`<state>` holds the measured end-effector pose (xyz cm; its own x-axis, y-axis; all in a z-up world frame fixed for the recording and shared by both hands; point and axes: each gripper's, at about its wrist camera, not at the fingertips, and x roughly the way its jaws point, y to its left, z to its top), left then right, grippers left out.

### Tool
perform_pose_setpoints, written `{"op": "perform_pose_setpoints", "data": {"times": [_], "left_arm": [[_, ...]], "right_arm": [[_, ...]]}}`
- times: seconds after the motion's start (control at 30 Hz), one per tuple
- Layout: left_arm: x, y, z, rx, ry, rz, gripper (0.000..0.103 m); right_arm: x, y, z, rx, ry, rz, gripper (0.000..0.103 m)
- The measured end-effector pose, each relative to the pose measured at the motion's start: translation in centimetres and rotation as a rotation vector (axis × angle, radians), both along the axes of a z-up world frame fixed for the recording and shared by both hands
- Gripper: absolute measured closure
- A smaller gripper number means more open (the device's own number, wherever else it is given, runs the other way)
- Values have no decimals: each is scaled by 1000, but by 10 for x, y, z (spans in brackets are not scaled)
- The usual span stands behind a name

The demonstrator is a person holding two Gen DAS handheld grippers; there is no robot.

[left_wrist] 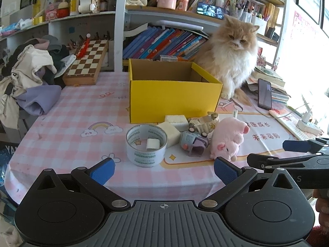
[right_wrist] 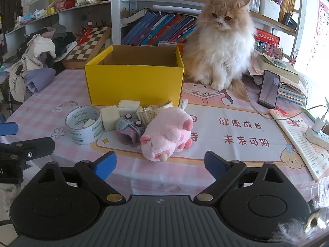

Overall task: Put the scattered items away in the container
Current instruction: 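Move the right tool toward the pink plush pig while the left tool approaches the tape roll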

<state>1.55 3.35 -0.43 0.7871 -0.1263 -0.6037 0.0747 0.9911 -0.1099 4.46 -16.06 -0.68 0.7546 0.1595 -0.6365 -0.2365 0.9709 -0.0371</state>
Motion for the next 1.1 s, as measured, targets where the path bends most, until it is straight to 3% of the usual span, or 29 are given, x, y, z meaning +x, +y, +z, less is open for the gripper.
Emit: {"op": "perform_pose_setpoints", "data": {"times": [0.13,1.1], "left_arm": [[3,2,-1,1,6,15,1],[56,1,-20,9,92,89,1]], "right_arm": [[6,0,-1,8,13,5,29],[74,-9,-27,23,136,7,26]]}}
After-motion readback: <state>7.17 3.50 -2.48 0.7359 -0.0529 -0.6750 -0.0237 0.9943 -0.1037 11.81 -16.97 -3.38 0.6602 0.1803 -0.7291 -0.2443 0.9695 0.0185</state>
